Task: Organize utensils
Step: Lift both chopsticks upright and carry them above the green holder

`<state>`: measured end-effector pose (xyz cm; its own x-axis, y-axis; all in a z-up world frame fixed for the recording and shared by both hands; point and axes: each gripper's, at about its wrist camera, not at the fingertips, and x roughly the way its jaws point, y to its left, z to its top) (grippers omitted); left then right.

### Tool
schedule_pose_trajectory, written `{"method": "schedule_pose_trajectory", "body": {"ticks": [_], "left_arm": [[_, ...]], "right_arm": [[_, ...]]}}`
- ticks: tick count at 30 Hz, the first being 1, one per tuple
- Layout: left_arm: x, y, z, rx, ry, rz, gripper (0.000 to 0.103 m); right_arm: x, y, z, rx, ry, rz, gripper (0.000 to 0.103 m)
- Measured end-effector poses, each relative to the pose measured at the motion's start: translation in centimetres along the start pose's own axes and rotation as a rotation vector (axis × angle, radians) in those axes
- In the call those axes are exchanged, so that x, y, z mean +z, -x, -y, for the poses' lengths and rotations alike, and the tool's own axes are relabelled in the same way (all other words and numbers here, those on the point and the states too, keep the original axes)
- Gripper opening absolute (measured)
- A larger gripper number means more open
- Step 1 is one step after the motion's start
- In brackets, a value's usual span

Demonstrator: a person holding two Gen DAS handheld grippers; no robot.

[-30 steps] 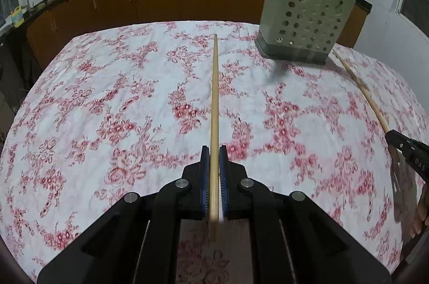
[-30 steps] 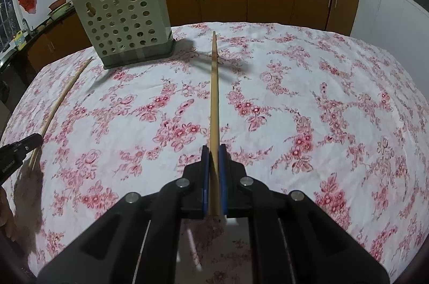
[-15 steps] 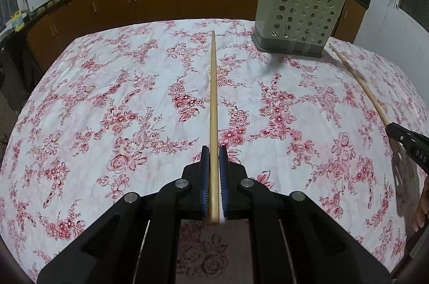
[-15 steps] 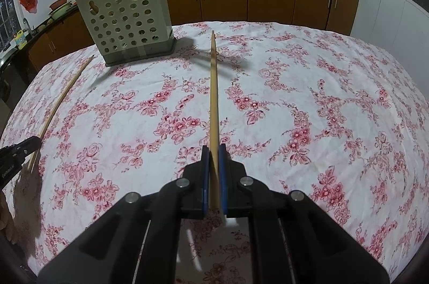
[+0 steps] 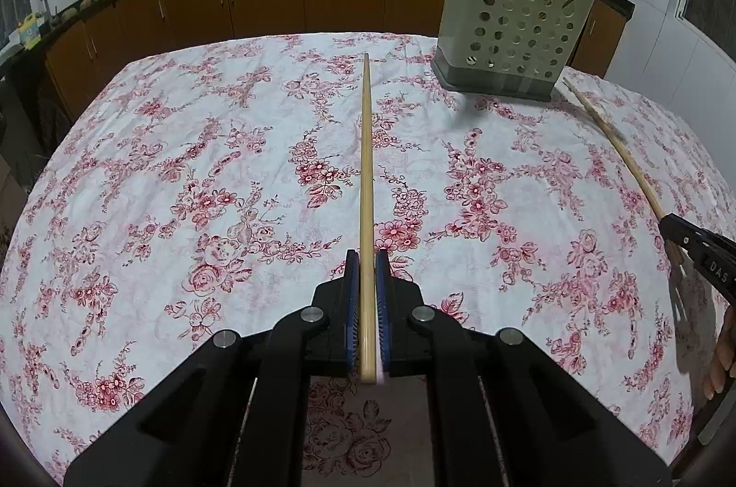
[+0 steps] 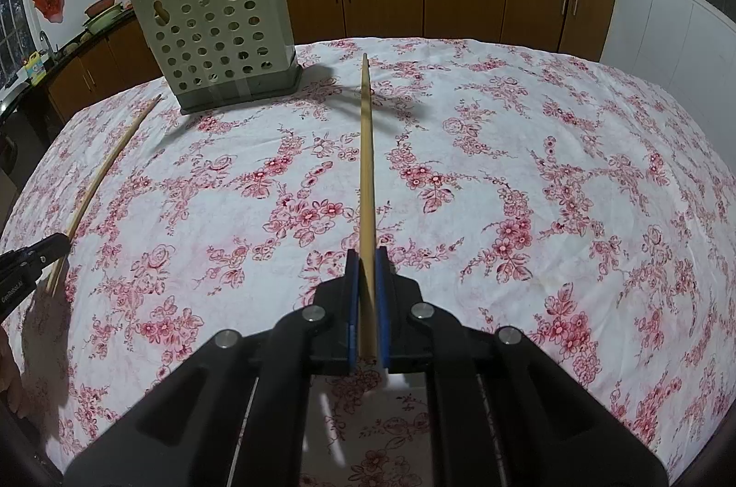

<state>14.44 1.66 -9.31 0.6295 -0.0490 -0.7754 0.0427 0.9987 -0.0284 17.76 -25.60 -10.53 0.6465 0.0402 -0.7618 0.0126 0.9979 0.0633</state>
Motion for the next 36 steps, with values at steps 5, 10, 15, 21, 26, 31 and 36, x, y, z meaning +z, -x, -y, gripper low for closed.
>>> {"method": "schedule_pose_trajectory", "body": {"ticks": [5,10,15,21,26,31,36], "left_arm": [[0.0,0.0,0.0,0.004,-0.003,0.0,0.008],[0.1,0.1,-0.1,-0.002,-0.006,-0.004,0.008],[0.7,1.7,-0.4,-0.026,0.008,0.043,0.008],[2.2,4.5,-0.6,-0.044,0.017,0.142,0.007],[3.8,6.9,-1.1,-0.054,0.045,0.227,0.007],[5.2,9.1,-1.4,-0.065,0.073,0.306,0.007],[6.3,10.4,-1.5,-0.076,0.08,0.356,0.007]], "right_arm": [[0.0,0.0,0.0,0.0,0.0,0.0,0.009],[0.2,0.5,0.3,0.009,-0.008,0.008,0.008],[1.4,3.2,0.8,0.013,-0.017,0.101,0.008],[2.8,6.4,1.3,0.029,-0.041,0.208,0.008],[3.9,8.4,1.5,0.041,-0.052,0.279,0.008],[4.7,10.3,1.6,0.052,-0.059,0.351,0.008],[5.5,11.7,1.7,0.06,-0.071,0.411,0.008]]}}
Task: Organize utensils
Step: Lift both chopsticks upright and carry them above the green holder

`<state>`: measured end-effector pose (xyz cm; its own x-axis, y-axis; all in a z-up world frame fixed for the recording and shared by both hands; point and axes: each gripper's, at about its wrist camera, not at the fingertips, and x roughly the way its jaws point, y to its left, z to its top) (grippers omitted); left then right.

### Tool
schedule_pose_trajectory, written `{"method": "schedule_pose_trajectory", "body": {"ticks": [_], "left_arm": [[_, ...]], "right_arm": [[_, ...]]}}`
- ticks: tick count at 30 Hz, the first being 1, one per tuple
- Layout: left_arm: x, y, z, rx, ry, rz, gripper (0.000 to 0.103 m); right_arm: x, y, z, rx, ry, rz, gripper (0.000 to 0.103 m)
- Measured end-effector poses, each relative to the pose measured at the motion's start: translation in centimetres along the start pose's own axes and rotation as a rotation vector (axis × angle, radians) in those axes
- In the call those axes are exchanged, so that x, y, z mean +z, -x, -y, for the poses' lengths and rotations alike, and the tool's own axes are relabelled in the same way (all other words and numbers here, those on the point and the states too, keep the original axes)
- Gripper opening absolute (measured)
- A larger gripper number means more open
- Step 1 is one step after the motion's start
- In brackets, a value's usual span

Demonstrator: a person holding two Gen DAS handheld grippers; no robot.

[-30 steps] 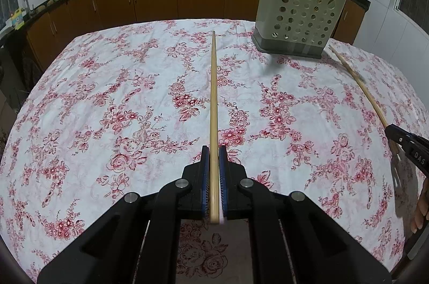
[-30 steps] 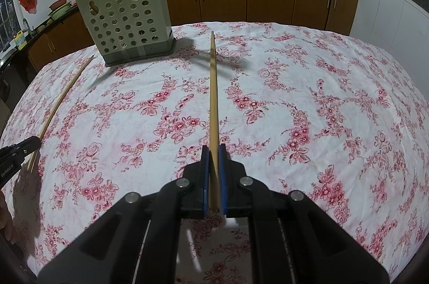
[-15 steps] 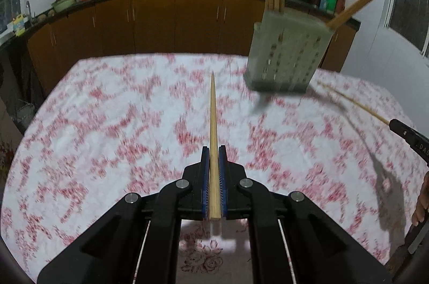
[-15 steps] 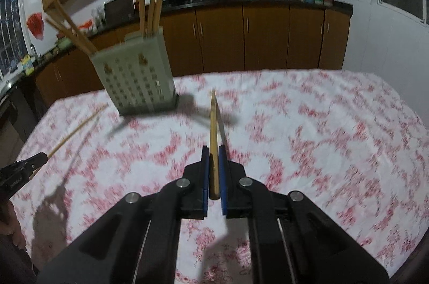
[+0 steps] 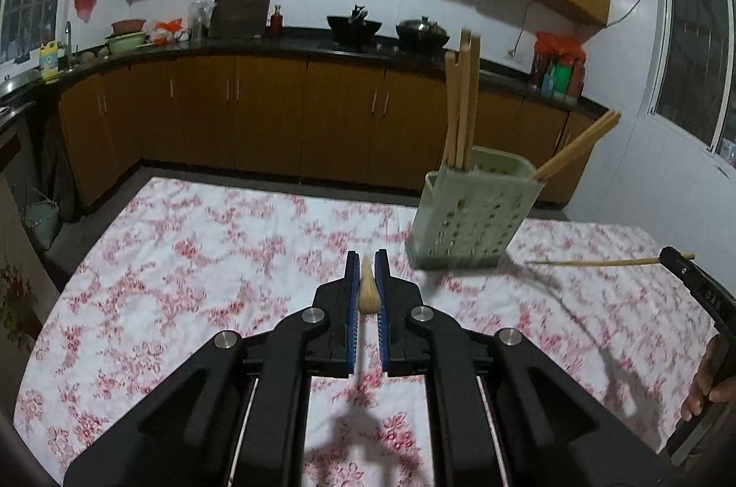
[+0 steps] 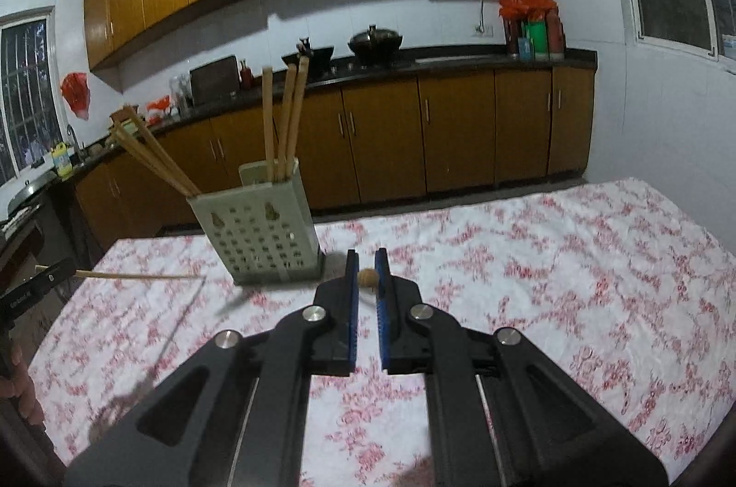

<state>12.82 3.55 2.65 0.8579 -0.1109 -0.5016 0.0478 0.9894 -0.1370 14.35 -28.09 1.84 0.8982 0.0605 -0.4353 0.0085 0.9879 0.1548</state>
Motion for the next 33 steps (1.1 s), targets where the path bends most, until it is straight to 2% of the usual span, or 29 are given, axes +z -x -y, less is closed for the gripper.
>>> {"method": "schedule_pose_trajectory", "body": {"ticks": [12,19,26,33], "left_arm": [[2.3,1.2,0.5,-0.012,-0.017,0.079,0.007],[4.6,2.5,1.4,-0.068,-0.022,0.131,0.007],[8.1,4.2,4.3,-0.137,-0.035,0.241,0.007],[12.0,4.8,6.5,-0.144,-0.019,0.391,0.007]], "right_arm": [[3.3,1.7,-0.5,0.002,0.008,0.097,0.008],[6.3,3.6,-1.4,0.063,0.016,0.163,0.008],[10.3,5.8,-3.0,0.169,0.002,0.26,0.008],[13.1,6.1,-4.9,0.205,0.022,0.328,0.008]]}}
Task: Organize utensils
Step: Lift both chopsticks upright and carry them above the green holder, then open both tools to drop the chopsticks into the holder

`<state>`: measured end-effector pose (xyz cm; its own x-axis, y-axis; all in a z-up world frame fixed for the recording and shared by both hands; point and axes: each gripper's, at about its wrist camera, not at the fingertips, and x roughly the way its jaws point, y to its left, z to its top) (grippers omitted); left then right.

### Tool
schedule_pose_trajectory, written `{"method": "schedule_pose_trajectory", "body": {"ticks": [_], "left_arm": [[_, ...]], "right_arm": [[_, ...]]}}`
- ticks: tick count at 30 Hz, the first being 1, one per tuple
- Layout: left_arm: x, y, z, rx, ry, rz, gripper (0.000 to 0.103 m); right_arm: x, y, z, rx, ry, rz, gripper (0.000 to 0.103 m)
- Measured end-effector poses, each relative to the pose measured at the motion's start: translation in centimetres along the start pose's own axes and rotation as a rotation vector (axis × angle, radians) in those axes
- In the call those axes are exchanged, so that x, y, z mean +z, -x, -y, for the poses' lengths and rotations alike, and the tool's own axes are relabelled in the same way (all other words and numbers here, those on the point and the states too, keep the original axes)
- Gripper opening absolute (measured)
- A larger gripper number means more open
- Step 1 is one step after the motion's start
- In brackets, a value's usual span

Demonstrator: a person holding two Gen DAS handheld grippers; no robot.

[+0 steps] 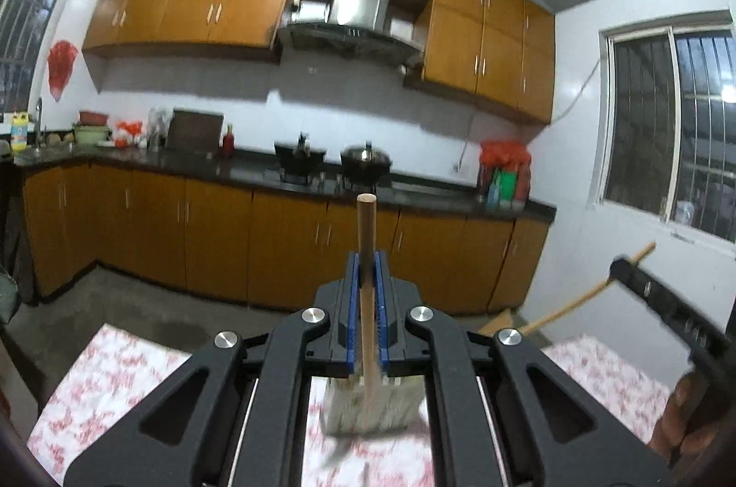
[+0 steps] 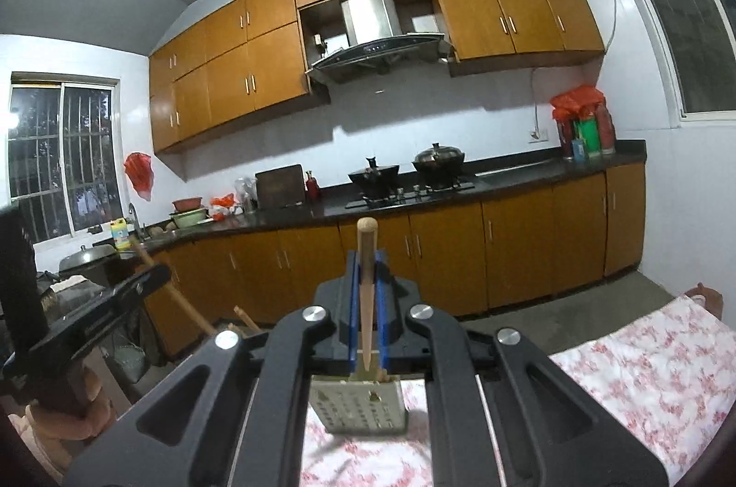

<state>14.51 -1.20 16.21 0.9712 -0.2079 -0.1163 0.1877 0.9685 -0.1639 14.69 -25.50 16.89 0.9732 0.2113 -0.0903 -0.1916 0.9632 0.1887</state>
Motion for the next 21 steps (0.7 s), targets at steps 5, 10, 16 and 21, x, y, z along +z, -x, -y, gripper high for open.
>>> {"method": "schedule_pose_trajectory", "body": {"ticks": [5,10,16,21], "left_arm": [[1.1,-2.2,0.7,0.043,-0.016,0.081,0.007],[-0.5,-4.8,1.0,0.056,-0.03,0.068,0.007],[-3.0,-7.1,0.6,0.057,-0.02,0.003,0.007],[-3.0,-7.2,0.2,0.056,-0.012,-0.012,0.007]], "right_arm": [[0.5,-2.4,-0.3,-0.002,0.014,-0.025,0.008],[0.0,-5.6,0.1,0.004,0.005,-0.096,0.008],[-1.0,-8.3,0.1,-0.003,0.009,-0.158,0.008],[-1.7,-9.2,-0.1,-0.004,0.008,-0.177,0.008]]}}
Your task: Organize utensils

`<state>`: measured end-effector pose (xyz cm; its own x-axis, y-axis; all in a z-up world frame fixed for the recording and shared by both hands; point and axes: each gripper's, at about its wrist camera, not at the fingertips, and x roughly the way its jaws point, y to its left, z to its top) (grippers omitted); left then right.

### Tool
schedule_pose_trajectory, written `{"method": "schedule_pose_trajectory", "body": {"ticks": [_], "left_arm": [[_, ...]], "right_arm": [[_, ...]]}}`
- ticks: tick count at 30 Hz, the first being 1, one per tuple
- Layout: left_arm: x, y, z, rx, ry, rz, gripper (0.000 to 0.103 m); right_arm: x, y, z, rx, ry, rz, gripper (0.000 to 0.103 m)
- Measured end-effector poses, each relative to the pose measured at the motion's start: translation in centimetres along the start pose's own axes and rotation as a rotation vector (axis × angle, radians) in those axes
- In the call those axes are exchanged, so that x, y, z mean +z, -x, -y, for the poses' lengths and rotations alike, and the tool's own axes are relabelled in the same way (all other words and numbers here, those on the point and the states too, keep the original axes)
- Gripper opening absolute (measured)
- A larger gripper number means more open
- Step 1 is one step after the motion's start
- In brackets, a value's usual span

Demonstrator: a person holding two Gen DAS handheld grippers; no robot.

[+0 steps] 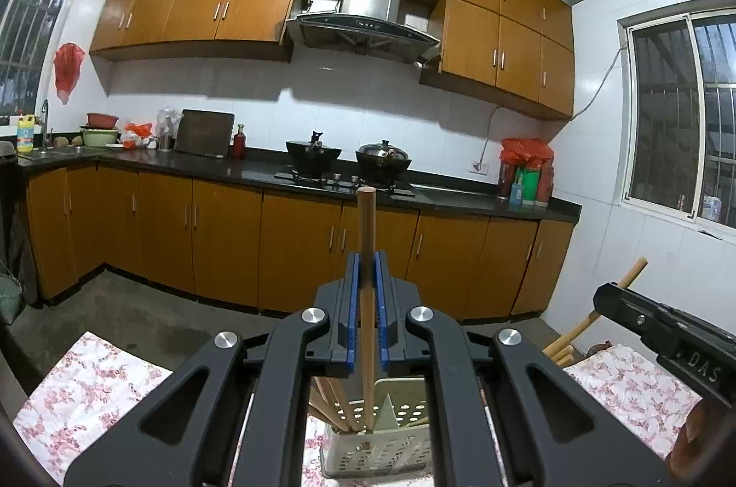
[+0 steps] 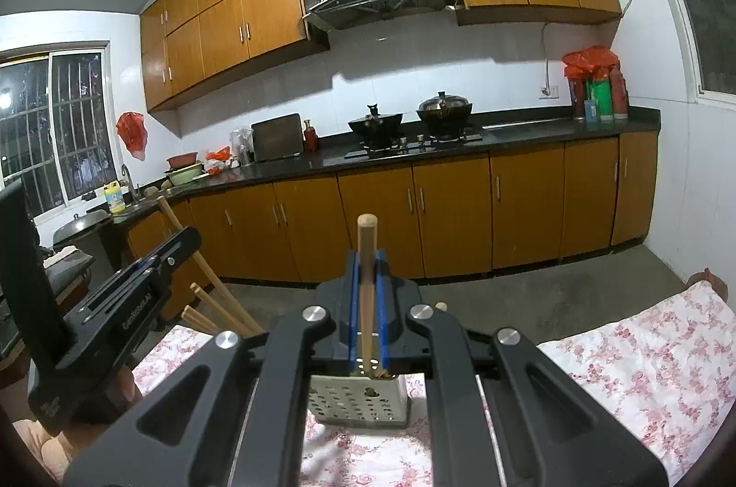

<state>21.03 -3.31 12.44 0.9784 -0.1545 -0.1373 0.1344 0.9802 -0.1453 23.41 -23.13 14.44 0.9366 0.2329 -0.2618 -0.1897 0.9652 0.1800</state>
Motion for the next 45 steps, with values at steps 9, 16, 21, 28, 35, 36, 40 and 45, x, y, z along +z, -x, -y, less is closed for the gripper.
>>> {"method": "schedule_pose_trajectory", "body": {"ticks": [9,16,21,28,35,36,40,45], "left_arm": [[0.8,0.6,-0.3,0.001,0.011,-0.004,0.041],[1.6,1.9,-1.2,0.02,0.016,0.011,0.055],[1.8,4.0,-2.3,0.046,0.023,0.012,0.075],[0.6,9.3,-3.1,0.084,-0.002,0.056,0.101],[-2.4,12.2,-3.2,0.115,-0.041,0.0,0.101],[-2.8,12.6,-3.2,0.123,-0.047,-0.001,0.101],[-5.3,14.0,-3.6,0.134,-0.065,-0.032,0.101],[-8.6,15.2,-3.4,0.122,-0.103,-0.098,0.101]], "right_arm": [[0.3,-0.2,-0.8,-0.027,0.003,0.011,0.029],[0.4,1.8,-0.6,-0.056,0.008,0.051,0.048],[-0.3,4.6,-0.7,-0.095,0.042,0.097,0.076],[-3.1,9.0,-1.6,-0.162,0.102,0.172,0.099],[-7.3,10.6,-3.1,-0.205,0.164,0.103,0.099],[-7.7,10.7,-3.2,-0.205,0.165,0.096,0.099],[-10.5,11.6,-3.4,-0.226,0.181,0.061,0.099],[-14.3,12.8,-2.7,-0.263,0.123,0.021,0.099]]}}
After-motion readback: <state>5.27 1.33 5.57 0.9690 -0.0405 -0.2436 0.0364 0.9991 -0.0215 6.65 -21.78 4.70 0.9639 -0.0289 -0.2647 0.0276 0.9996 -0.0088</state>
